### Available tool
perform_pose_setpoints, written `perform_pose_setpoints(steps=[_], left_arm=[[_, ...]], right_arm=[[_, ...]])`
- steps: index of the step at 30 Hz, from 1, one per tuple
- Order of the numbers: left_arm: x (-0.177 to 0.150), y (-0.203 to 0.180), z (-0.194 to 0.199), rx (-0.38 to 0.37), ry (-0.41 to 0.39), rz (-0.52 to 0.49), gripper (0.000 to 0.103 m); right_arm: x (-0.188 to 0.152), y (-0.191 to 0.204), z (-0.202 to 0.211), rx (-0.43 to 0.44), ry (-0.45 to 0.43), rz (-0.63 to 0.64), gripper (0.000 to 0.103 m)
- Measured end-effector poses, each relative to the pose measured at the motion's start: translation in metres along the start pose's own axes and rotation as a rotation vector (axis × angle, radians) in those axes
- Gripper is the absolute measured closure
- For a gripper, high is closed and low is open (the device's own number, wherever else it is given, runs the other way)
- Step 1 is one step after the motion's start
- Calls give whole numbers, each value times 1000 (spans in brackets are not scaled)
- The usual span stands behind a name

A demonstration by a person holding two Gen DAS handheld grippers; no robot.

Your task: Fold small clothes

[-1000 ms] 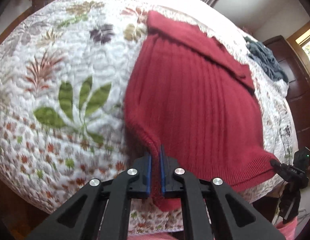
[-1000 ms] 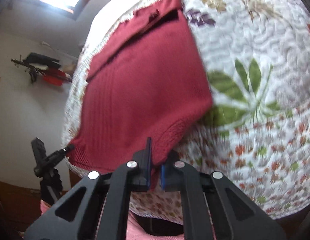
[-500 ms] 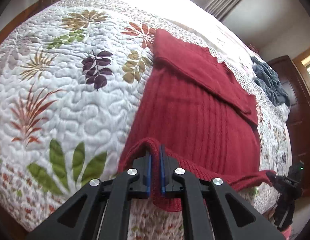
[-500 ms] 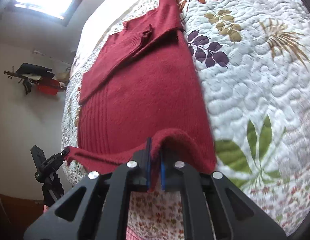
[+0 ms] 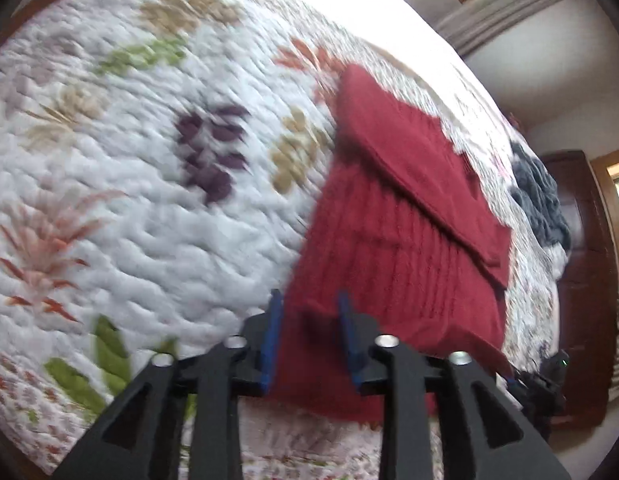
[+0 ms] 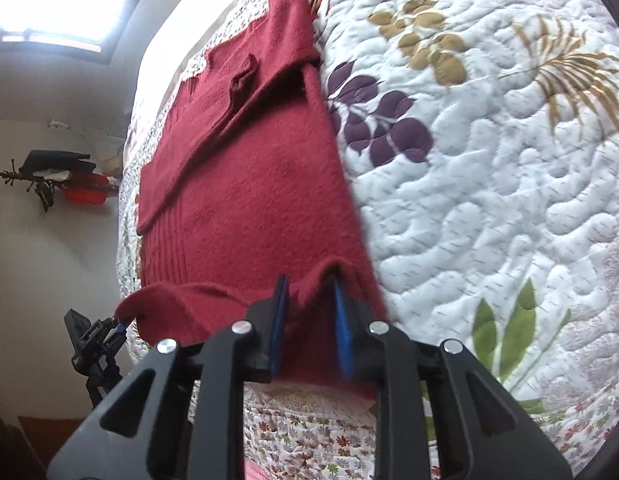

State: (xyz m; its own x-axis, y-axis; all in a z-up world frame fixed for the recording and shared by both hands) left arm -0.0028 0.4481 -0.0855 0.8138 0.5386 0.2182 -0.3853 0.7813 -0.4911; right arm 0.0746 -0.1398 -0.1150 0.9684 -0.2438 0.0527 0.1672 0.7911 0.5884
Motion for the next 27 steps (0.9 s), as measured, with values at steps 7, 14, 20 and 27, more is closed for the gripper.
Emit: perform_pose_setpoints(steps=[7,14,20,27], left_arm=[[8,-13,4,31,-18,-119,66],[7,-55,-36,141,44,-345,57],[3,-71,-64,224,83,-429,59],[-2,-78,-64,239,51,-462,93]], right_arm=[[0,10,28,-73,-87,66,69],[0,43,15,-162,-71,218,55],[8,60,-12,-239,-31,346,49],[14,60,-51,-321,43,431,59]])
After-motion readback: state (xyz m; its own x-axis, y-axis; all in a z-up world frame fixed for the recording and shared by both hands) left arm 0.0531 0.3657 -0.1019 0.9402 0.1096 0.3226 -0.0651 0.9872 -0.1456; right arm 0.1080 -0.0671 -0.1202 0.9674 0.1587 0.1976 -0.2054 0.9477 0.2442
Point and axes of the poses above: each gripper's, at about its wrist camera, not at the fingertips, and z roughly against the way its jaws point, y to its left, x to its top, the point moved 1 cm from there along -z, roughly the way its jaws point, and after that the axes turned 2 degrees about -x, right-handed, at the moved point
